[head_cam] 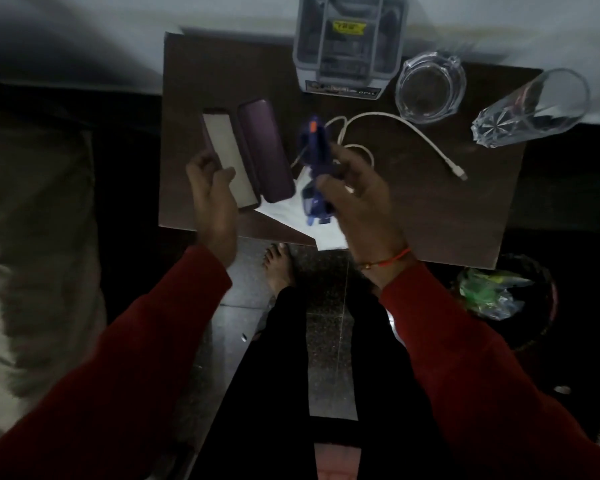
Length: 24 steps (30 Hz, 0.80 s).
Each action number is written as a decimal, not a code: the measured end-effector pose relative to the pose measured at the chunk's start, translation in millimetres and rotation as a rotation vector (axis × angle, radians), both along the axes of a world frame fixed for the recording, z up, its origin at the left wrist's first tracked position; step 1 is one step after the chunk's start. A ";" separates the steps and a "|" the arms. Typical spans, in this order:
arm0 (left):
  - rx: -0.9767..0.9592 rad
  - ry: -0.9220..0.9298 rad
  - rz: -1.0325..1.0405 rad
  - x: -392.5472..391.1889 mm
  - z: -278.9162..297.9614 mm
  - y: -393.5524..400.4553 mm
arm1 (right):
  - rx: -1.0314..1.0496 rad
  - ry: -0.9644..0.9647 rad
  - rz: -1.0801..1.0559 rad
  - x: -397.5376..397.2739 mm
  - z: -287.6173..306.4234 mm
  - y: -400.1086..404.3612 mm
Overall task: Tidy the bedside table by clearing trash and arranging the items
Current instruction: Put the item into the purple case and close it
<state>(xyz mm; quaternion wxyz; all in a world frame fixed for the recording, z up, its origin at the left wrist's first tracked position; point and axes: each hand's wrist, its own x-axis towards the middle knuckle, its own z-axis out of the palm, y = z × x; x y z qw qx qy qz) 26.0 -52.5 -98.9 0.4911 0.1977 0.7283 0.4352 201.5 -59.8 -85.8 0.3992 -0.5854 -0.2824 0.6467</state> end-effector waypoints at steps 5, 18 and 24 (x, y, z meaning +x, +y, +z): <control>0.011 -0.186 0.008 15.5 -1.7 -19.3 | -0.047 0.052 0.070 -39.0 2.8 11.5; 0.027 -0.295 0.066 15.8 3.1 -14.2 | 0.347 -0.520 0.308 -79.3 -11.1 10.9; 0.084 -0.279 0.084 1.3 0.7 -15.4 | 0.489 -1.058 0.340 -94.1 -7.4 6.7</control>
